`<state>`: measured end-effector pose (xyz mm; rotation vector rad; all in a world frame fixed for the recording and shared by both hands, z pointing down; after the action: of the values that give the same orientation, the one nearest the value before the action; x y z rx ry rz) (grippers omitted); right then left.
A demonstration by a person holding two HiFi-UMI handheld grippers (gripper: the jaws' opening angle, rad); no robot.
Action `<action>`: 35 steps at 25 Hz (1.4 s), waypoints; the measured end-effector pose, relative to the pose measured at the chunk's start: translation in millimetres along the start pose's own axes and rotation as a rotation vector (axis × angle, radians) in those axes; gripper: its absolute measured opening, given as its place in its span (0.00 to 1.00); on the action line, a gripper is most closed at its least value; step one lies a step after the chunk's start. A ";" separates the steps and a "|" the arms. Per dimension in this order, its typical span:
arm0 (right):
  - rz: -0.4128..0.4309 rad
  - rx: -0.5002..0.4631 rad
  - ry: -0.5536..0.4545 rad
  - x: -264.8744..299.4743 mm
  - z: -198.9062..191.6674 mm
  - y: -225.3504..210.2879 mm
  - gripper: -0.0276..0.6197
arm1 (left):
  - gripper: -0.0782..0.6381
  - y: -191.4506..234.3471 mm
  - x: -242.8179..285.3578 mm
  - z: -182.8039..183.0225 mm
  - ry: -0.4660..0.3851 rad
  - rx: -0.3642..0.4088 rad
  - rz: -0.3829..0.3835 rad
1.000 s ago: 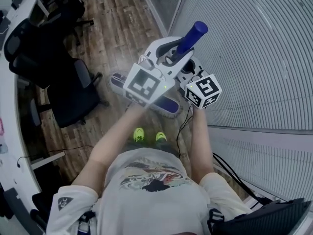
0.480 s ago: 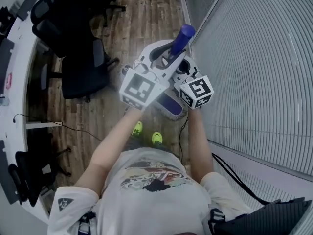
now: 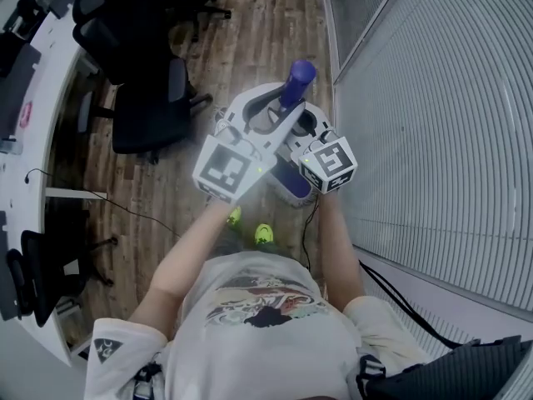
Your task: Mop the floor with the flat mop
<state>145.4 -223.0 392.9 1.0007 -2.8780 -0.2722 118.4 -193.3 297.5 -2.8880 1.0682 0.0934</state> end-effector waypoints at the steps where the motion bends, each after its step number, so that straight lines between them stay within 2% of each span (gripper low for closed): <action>1: 0.011 -0.002 -0.001 -4.5 -0.6 4.6 0.23 | 0.27 -6.3 -3.4 0.5 -0.009 0.014 -0.002; 5: 0.037 0.008 -0.006 -17.7 0.8 21.0 0.23 | 0.27 -24.4 -17.2 4.8 -0.029 0.058 -0.007; 11: 0.022 0.088 -0.022 -20.8 1.1 28.5 0.24 | 0.27 -28.9 -27.2 3.6 0.012 0.028 0.014; 14: 0.017 0.107 -0.026 -25.2 1.2 46.4 0.25 | 0.26 -37.4 -45.7 1.5 0.028 0.040 0.024; 17: 0.012 0.128 -0.020 -31.3 2.0 69.9 0.25 | 0.26 -47.9 -70.0 -1.2 0.039 0.018 0.027; 22: 0.011 0.132 0.009 -25.3 3.7 121.5 0.25 | 0.26 -54.3 -125.6 -4.0 0.064 0.050 0.015; 26: 0.003 0.128 0.056 -26.3 1.5 172.2 0.26 | 0.26 -66.5 -178.2 -15.5 0.107 0.027 0.011; 33: -0.039 0.107 0.156 -46.5 -8.5 262.3 0.28 | 0.27 -106.3 -266.5 -36.0 0.149 0.044 -0.059; 35: -0.044 0.142 0.170 -56.6 -16.7 286.7 0.28 | 0.27 -118.5 -290.2 -42.5 0.156 0.040 -0.076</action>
<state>17.9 30.8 463.9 1.0551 -2.7548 0.0158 -22.9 81.1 366.8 -2.9352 0.9682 -0.1572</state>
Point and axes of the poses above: the fingertips, and each gripper's own axes: x forward along the fingers, y to its left, z out of its top, the point moved 4 cm from there along -x, backward along the fingers, and after that the axes turned 8 degrees about -x, right-handed, at the moved point
